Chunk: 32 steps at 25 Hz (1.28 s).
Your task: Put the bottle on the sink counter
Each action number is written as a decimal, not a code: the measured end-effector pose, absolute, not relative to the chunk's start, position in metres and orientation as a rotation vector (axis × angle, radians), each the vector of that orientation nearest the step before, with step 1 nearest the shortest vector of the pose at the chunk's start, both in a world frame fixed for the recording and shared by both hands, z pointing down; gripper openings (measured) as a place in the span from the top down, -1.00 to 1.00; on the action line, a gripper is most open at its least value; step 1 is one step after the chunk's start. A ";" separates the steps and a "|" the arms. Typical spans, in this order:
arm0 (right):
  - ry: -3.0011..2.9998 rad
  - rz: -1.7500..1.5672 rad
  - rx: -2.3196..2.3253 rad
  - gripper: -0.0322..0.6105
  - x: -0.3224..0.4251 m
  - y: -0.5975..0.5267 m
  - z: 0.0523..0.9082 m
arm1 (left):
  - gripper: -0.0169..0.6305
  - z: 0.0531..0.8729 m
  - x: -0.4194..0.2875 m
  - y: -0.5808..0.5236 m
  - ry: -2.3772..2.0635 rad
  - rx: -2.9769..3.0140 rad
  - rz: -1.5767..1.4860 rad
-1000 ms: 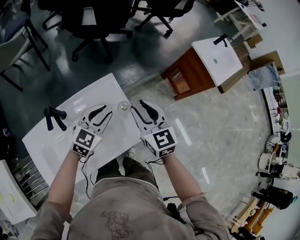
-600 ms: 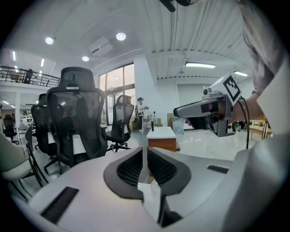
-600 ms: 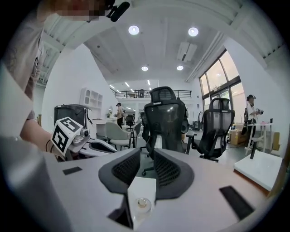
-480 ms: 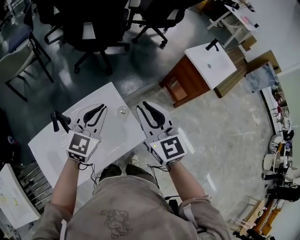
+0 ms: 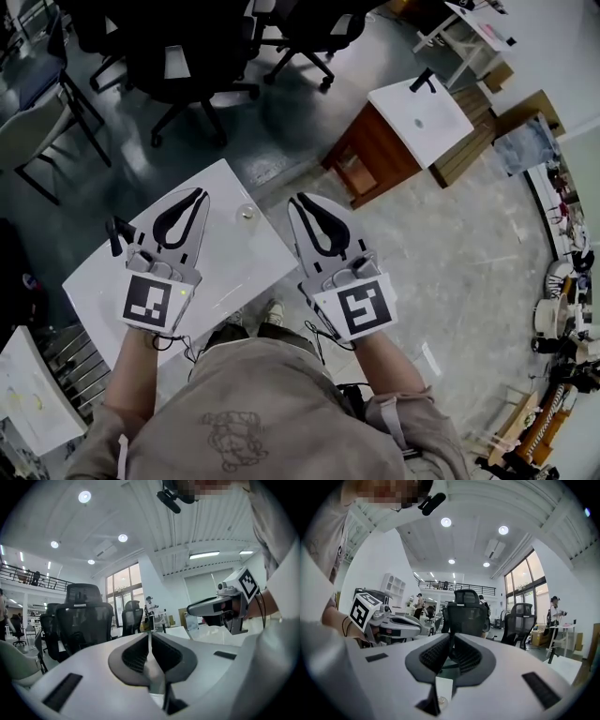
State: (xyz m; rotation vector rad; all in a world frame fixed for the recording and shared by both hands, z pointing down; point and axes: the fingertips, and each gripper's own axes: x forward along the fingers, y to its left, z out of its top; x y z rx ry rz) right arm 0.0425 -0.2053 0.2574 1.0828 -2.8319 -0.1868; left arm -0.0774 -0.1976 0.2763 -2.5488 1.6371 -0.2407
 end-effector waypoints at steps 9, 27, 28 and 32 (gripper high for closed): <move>-2.863 -0.209 1.140 0.76 0.058 -0.176 0.229 | 0.85 0.249 -0.074 -0.176 1.657 -2.506 -0.161; -2.899 -0.088 1.097 0.79 0.075 -0.157 0.248 | 0.86 0.285 -0.062 -0.150 1.701 -2.506 -0.266; -2.898 -0.086 1.094 0.79 0.074 -0.157 0.249 | 0.86 0.285 -0.061 -0.149 1.701 -2.509 -0.263; -2.900 -0.083 1.080 0.79 0.070 -0.157 0.252 | 0.86 0.287 -0.061 -0.147 1.704 -2.514 -0.267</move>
